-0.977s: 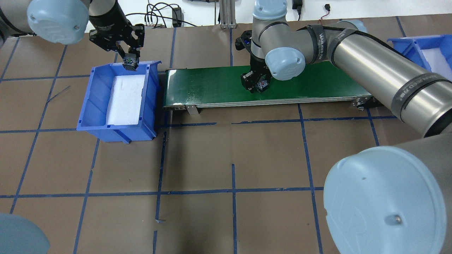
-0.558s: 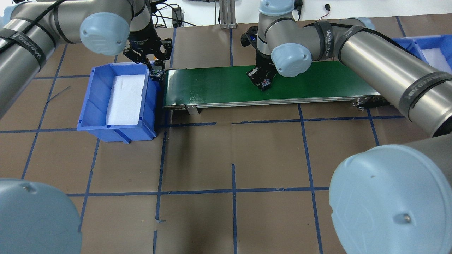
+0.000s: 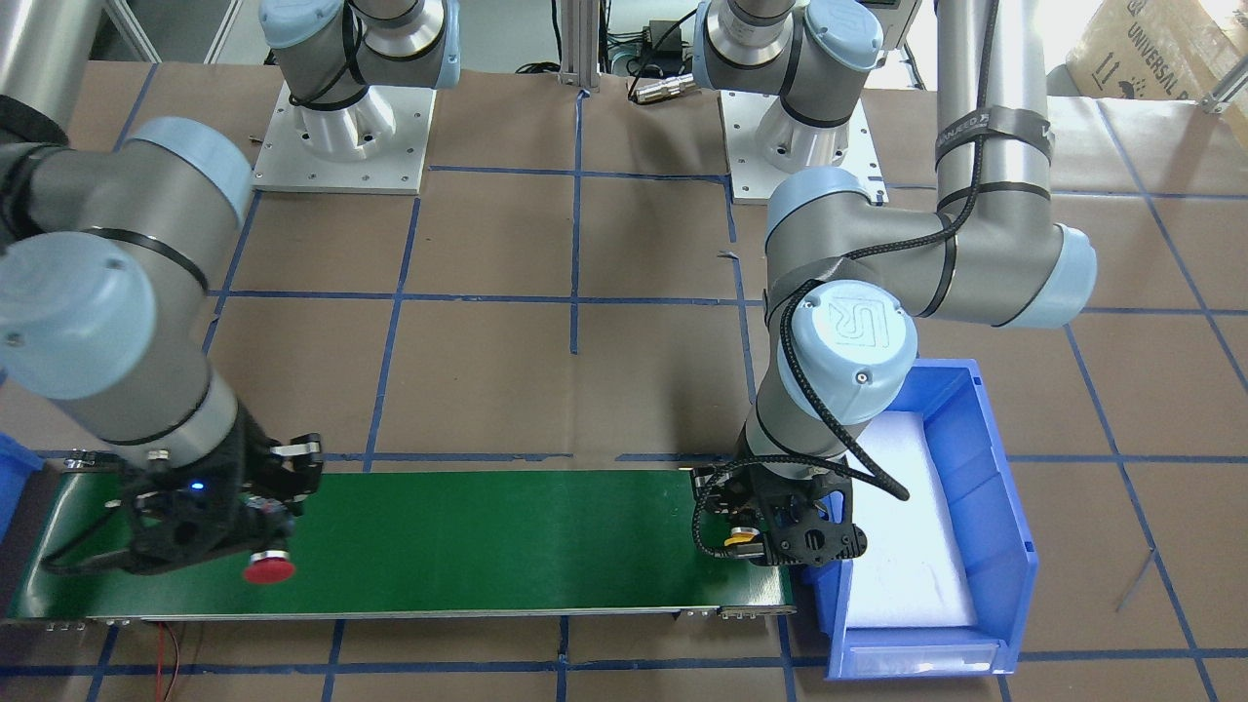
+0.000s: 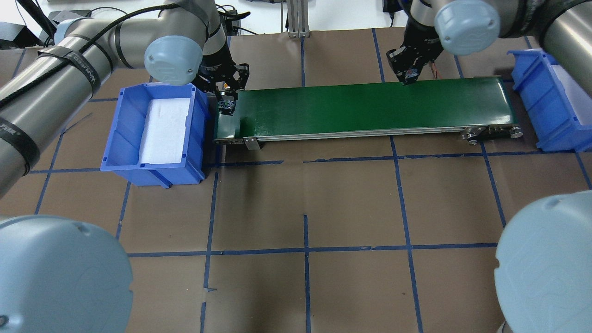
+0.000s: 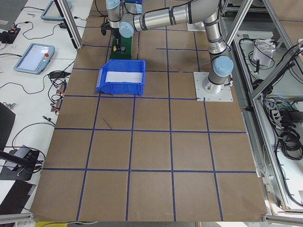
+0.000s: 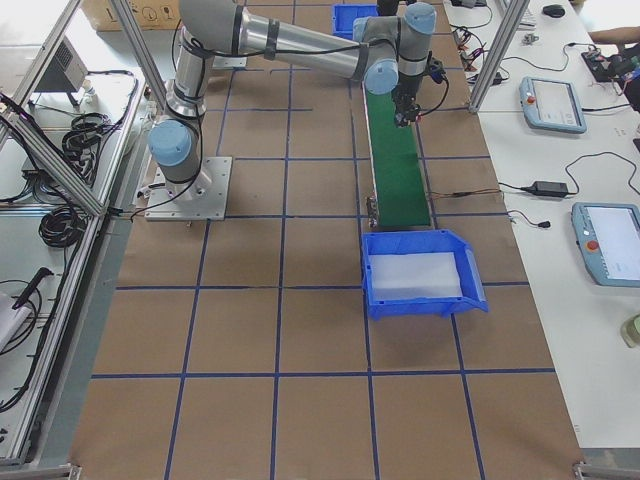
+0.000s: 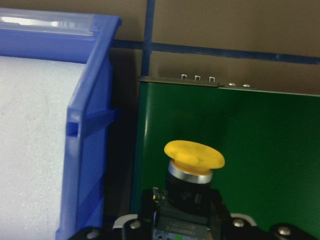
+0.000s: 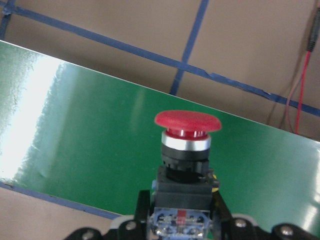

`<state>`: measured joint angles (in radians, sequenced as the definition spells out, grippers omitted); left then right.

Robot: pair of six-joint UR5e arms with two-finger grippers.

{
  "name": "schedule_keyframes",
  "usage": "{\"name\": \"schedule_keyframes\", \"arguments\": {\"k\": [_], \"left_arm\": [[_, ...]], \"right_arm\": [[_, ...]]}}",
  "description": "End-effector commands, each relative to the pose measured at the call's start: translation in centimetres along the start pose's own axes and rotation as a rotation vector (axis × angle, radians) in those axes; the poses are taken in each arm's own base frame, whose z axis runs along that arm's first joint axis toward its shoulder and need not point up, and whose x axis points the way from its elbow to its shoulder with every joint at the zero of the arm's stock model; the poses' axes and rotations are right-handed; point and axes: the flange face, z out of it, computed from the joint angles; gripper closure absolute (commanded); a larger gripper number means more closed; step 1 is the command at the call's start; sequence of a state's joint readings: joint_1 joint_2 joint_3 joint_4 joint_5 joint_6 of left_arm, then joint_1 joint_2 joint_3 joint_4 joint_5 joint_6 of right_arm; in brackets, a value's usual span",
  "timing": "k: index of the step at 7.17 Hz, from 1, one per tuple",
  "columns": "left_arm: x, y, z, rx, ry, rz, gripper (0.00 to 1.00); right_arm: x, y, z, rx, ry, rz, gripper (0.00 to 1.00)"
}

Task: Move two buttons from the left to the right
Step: 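Place yellow button on conveyor with left gripper while right lifts red button, then lower red button into far blue bin with right gripper while left withdraws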

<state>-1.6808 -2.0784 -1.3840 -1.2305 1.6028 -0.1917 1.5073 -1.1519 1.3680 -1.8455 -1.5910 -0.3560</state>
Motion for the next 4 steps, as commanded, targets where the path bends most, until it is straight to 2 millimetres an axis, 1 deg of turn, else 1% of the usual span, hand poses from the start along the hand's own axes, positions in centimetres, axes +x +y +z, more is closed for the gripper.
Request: {"name": "schedule_keyframes", "arguments": {"k": [1,2,3,4], "left_arm": [[0.7,0.2,0.6,-0.005,-0.004,0.010,0.01],[0.7,0.2,0.7,-0.006,-0.004,0.011,0.00],[0.3,0.3,-1.6,0.030,0.001,0.010,0.00],[-0.7,-0.2,-3.2,0.059,-0.014,0.009,0.00]], "right_arm": [[10.4,5.2,-4.5,-0.022,0.002,0.117,0.89],[14.3,7.7,-5.0,-0.059,-0.005,0.150,0.88],[19.5,10.4,-4.7,-0.083,-0.014,0.178,0.88],[24.0,13.4,-4.5,-0.106,-0.034,0.190,0.87]]}}
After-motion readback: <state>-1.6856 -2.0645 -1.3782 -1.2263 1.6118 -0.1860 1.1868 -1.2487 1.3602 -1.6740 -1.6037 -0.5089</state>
